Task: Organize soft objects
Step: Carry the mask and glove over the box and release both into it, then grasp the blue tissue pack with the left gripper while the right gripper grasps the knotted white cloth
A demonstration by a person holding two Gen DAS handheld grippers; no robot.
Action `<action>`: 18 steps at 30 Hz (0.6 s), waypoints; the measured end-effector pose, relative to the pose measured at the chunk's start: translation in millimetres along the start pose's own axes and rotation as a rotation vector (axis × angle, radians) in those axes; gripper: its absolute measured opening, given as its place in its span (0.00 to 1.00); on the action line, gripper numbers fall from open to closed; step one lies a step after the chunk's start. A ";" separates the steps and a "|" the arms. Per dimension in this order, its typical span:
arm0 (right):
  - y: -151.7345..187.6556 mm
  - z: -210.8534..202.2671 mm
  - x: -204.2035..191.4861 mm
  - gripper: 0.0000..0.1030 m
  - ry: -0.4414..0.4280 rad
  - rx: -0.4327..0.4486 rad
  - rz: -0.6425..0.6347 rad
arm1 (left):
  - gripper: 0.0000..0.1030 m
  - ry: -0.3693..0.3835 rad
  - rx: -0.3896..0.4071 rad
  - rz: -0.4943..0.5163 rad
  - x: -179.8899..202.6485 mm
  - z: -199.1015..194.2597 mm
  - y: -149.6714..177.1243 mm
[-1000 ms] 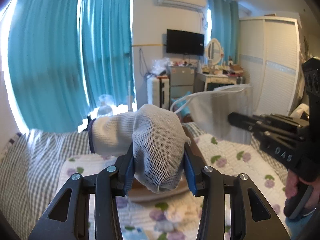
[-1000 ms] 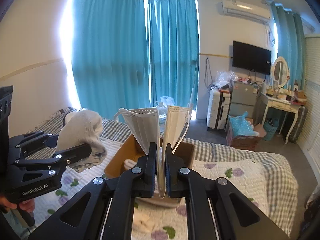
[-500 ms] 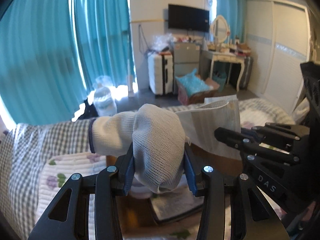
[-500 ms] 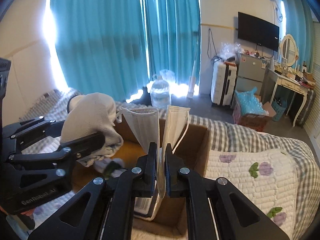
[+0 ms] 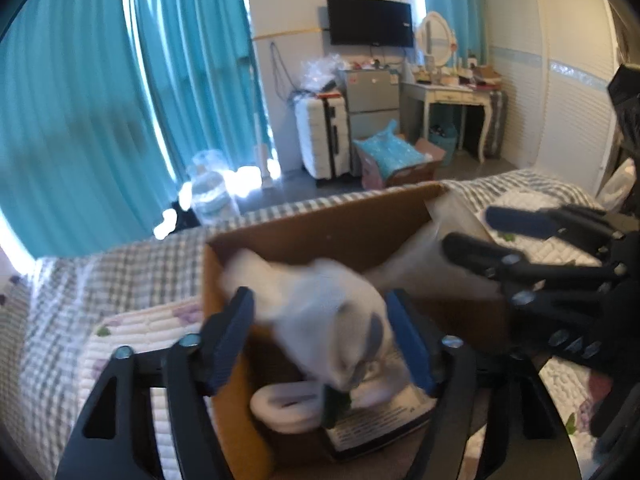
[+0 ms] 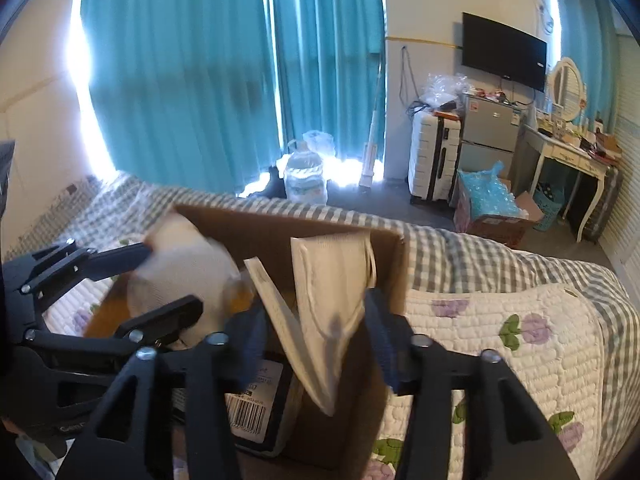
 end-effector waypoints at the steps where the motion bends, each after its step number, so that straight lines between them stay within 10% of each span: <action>1: -1.9 -8.2 3.8 0.56 0.005 0.011 0.011 | 0.74 -0.008 0.011 0.003 -1.5 -6.4 -1.3; 18: -15.2 -245.4 -6.2 1.00 0.126 0.131 -0.091 | 0.97 -0.071 0.204 -0.051 -28.9 -213.0 0.0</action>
Point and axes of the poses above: each gripper's, at about its wrist camera, not at the fingertips, and z roughly the way its jaws point, x to its right, y to its underside, the point moved 5 cm from there along z, roughly the way its jaws point, and after that the axes turned 4 degrees about -z, right-handed, at the moved point
